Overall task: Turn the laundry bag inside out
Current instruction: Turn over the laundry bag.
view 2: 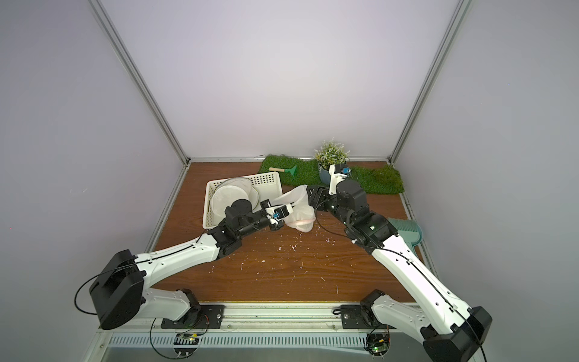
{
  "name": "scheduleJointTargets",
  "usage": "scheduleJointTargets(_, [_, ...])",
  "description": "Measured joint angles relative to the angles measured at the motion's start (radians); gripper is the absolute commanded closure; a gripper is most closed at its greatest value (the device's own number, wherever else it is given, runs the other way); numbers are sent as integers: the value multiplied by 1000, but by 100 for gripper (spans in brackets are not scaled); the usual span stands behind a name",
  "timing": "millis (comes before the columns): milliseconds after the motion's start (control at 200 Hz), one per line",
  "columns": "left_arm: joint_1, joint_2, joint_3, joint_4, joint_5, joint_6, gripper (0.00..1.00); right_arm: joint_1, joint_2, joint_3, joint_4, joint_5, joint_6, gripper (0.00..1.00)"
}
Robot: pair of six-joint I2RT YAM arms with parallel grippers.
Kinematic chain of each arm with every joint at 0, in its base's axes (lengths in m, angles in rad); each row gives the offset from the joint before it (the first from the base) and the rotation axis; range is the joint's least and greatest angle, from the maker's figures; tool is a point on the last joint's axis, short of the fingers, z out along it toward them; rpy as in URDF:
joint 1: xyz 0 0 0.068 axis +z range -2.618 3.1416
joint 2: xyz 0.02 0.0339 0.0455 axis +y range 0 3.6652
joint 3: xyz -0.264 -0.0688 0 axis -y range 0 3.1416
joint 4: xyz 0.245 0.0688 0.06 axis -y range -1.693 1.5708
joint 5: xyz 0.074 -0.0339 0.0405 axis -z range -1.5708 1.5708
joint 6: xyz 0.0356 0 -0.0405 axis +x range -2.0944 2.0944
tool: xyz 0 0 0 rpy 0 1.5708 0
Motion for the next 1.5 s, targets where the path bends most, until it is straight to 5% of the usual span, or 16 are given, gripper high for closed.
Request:
scheduleJointTargets(150, [77, -19, 27, -8, 117, -146, 100, -1, -176, -184, 154, 13, -255, 19])
scheduleJointTargets(400, [145, -26, 45, 40, 263, -357, 100, 1, -448, -705, 424, -223, -709, 9])
scheduleJointTargets(921, [146, -26, 62, 112, 457, -535, 100, 1, -258, -817, 903, -132, -901, 9])
scheduleJointTargets(1221, [146, -26, 100, -24, 492, -443, 100, 1, -269, -765, 1005, -104, -938, 20])
scheduleJointTargets(1501, [143, -26, 177, -319, 525, -122, 100, 1, -287, -704, 898, -140, -985, 28])
